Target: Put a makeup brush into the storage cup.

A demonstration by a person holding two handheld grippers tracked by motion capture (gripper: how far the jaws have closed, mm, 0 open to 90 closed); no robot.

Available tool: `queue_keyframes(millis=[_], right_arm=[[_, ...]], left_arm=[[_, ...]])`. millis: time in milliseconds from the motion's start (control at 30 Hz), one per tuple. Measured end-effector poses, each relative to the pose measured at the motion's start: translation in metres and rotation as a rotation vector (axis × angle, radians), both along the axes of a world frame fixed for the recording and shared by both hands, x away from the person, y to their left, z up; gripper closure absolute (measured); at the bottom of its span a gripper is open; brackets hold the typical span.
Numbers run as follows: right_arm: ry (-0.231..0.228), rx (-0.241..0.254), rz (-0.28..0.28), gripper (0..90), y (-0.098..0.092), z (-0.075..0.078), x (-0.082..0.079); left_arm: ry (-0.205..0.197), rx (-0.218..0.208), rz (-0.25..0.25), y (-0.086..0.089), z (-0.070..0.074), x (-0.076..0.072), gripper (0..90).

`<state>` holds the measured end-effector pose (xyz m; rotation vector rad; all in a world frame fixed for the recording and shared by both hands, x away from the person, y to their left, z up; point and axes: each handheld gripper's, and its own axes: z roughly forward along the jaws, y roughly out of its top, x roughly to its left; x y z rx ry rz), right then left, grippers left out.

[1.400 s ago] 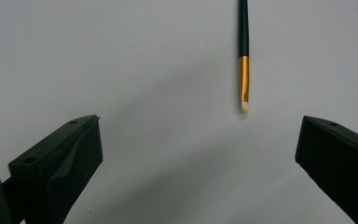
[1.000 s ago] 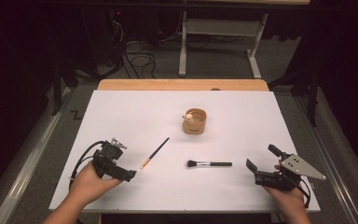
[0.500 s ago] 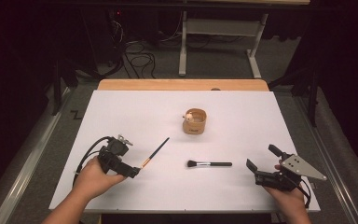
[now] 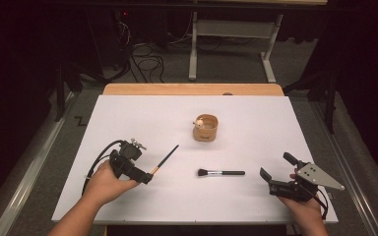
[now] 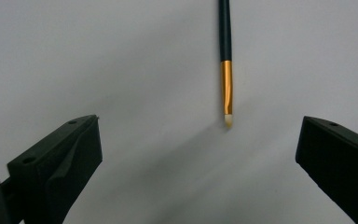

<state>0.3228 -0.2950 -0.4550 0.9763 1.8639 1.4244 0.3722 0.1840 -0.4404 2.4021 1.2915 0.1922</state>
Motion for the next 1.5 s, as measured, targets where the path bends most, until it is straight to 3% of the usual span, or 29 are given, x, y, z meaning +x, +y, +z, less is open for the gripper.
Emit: queue_keyframes(millis=[933, 1300, 1500], right_arm=[[-0.006, -0.001, 0.005, 3.6, 0.0, 0.0, 0.0], [-0.009, -0.001, 0.007, 3.6, 0.0, 0.0, 0.0], [-0.008, -0.002, 0.011, 3.5, 0.0, 0.0, 0.0]], left_arm=[[0.031, 0.017, -0.05, -0.027, -0.001, 0.021, 4.7], [0.077, 0.0, -0.073, -0.028, -0.003, 0.032, 17.3], [0.094, -0.012, -0.091, -0.029, -0.006, 0.034, 33.7]])
